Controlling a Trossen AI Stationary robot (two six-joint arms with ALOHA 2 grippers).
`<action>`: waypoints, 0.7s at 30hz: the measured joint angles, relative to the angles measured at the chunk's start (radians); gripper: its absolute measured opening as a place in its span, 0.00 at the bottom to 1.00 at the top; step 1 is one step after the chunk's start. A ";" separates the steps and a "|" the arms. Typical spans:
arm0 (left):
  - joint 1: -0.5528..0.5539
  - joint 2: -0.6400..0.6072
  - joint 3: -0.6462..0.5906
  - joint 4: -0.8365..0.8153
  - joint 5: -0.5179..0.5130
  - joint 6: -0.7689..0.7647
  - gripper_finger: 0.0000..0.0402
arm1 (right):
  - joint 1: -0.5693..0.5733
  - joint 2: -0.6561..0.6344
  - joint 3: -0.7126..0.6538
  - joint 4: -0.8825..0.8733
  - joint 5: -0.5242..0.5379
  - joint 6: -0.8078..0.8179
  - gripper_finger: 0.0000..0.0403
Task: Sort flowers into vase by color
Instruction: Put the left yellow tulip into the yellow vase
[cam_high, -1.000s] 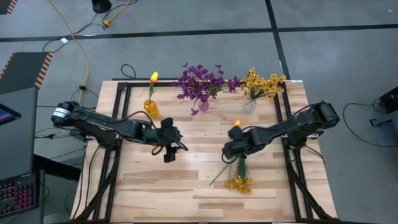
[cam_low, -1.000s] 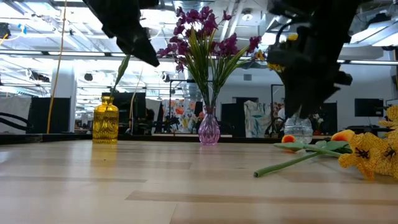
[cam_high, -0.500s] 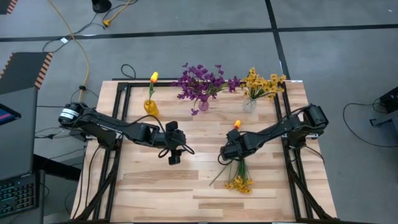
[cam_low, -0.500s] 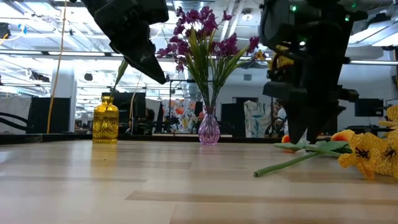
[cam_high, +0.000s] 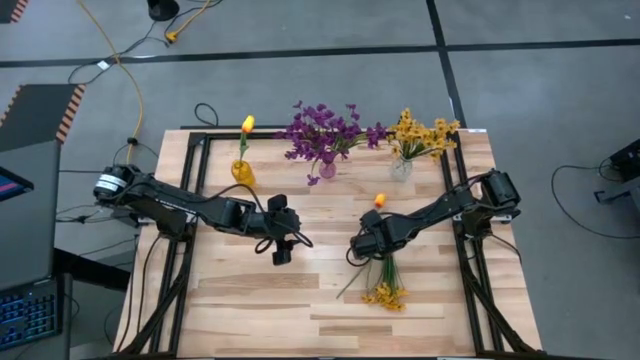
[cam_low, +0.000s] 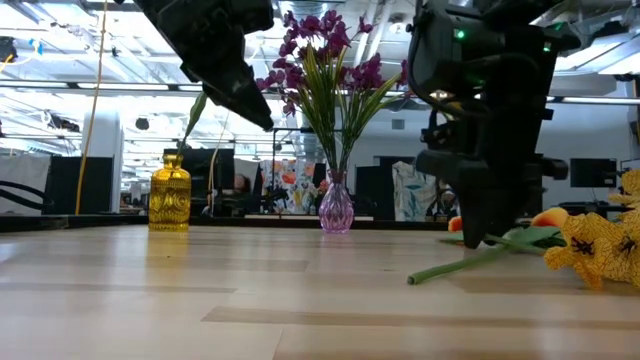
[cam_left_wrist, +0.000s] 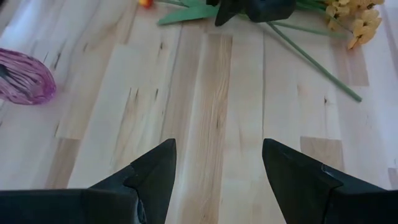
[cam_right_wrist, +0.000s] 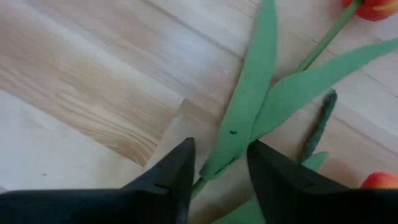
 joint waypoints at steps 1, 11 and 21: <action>0.000 0.000 0.000 -0.001 0.000 0.000 0.57 | 0.000 -0.002 -0.001 0.006 -0.001 -0.006 0.39; 0.000 0.000 0.000 -0.004 0.008 -0.054 0.57 | 0.002 -0.003 -0.001 0.008 -0.006 -0.034 0.09; 0.000 -0.016 0.001 -0.009 0.098 -0.061 0.57 | 0.013 -0.007 0.057 0.003 -0.016 -0.166 0.13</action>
